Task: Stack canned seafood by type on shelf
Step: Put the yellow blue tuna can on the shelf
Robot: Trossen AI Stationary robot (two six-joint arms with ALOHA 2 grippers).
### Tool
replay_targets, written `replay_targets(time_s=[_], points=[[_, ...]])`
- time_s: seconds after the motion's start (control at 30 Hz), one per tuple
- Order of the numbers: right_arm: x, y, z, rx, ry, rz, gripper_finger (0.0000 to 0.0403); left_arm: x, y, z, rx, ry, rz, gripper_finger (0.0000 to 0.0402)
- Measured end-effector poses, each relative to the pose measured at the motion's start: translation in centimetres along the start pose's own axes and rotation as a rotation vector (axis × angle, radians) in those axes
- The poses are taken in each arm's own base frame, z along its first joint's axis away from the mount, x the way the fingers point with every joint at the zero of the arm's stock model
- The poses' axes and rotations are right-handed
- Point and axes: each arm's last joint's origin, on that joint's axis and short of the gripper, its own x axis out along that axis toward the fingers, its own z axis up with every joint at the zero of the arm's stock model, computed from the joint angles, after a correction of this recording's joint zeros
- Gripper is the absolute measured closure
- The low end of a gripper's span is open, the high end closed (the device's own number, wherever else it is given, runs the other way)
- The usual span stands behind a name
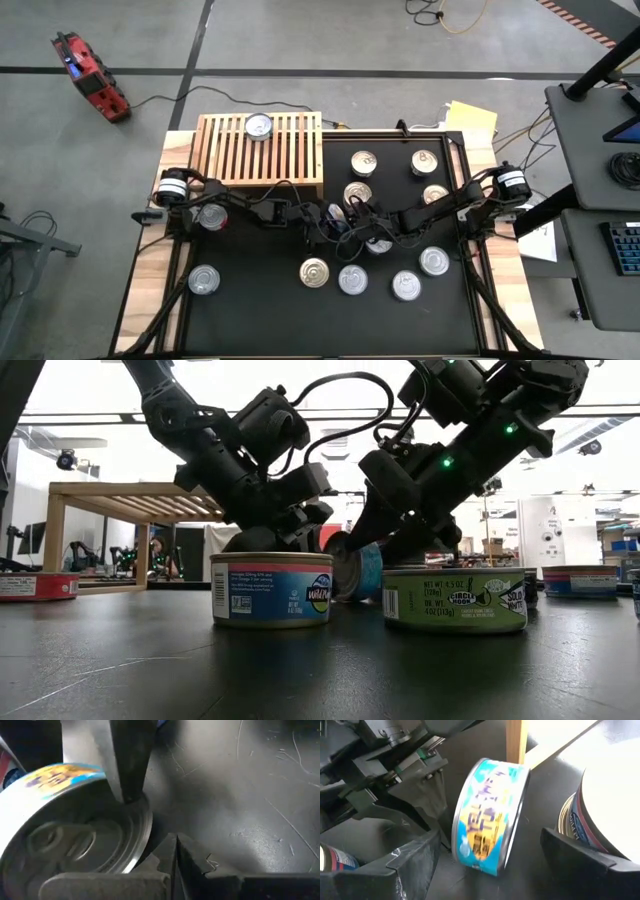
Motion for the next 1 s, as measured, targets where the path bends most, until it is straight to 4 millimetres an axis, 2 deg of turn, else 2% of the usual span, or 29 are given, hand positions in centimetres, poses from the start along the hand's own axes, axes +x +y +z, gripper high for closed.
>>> replay_targets(time_s=[0.53,0.8,1.0], points=[[0.0,0.05,0.19,0.008,-0.028,-0.01,0.0086,0.0,0.15,0.25,0.001,-0.027,0.015,0.0401],[-0.01,0.04,0.13,0.008,-0.021,-0.008,0.0121,-0.02,0.19,0.32,-0.003,-0.033,0.018,0.0401],[-0.1,0.2,0.01,0.004,-0.016,0.0,0.0174,-0.02,0.2,0.34,-0.01,-0.036,0.018,0.0401]])
